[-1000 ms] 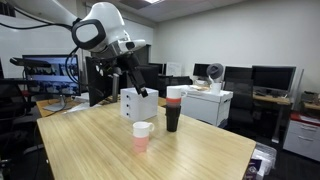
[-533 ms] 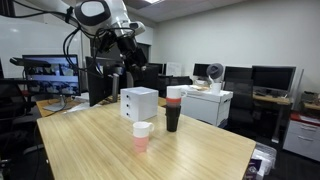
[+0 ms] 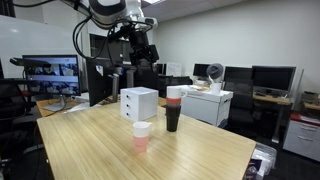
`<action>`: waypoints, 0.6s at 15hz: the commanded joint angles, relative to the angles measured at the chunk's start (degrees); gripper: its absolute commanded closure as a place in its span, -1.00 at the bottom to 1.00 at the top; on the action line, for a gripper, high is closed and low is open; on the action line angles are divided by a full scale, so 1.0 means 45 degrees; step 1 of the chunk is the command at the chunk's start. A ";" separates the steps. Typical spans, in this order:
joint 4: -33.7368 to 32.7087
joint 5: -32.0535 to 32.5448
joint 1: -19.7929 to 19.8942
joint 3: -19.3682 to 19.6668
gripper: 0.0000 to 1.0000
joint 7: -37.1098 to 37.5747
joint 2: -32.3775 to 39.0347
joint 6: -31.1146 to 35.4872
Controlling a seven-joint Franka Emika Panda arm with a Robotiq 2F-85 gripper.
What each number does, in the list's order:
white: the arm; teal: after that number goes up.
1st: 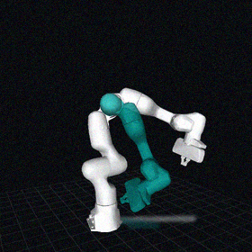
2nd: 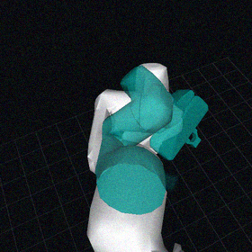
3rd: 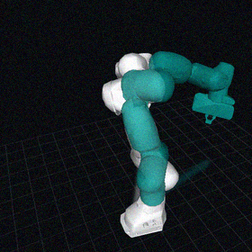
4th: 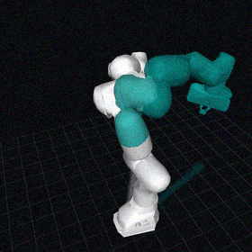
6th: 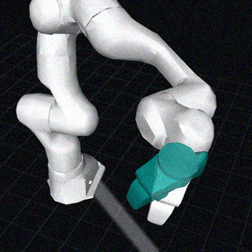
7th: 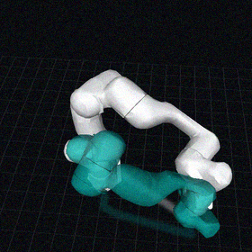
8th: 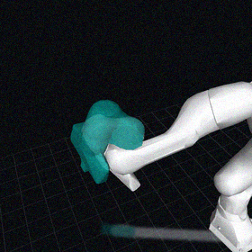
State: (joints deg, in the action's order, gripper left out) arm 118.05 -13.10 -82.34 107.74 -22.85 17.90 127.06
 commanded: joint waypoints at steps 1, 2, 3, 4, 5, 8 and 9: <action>-0.0882 0.0493 0.1545 -0.1421 -1.00 -0.0579 -0.1622 -0.0327; -0.0906 0.0668 0.1717 -0.1675 -1.00 -0.0642 -0.1960 -0.0201; -0.0947 0.0775 0.2051 -0.2044 -1.00 -0.0798 -0.2191 -0.0147; -0.0958 0.1022 0.2386 -0.2431 -1.00 -0.0807 -0.2362 -0.0106; -0.0979 0.1241 0.2658 -0.2783 -1.00 -0.0929 -0.2632 -0.0092; -0.0910 0.1786 0.3481 -0.3733 -1.00 -0.1021 -0.2900 -0.0053; -0.0882 0.1868 0.3714 -0.3978 -1.00 -0.1036 -0.2844 -0.0044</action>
State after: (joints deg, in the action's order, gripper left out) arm 114.42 -6.91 -68.96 93.50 -25.58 6.81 126.92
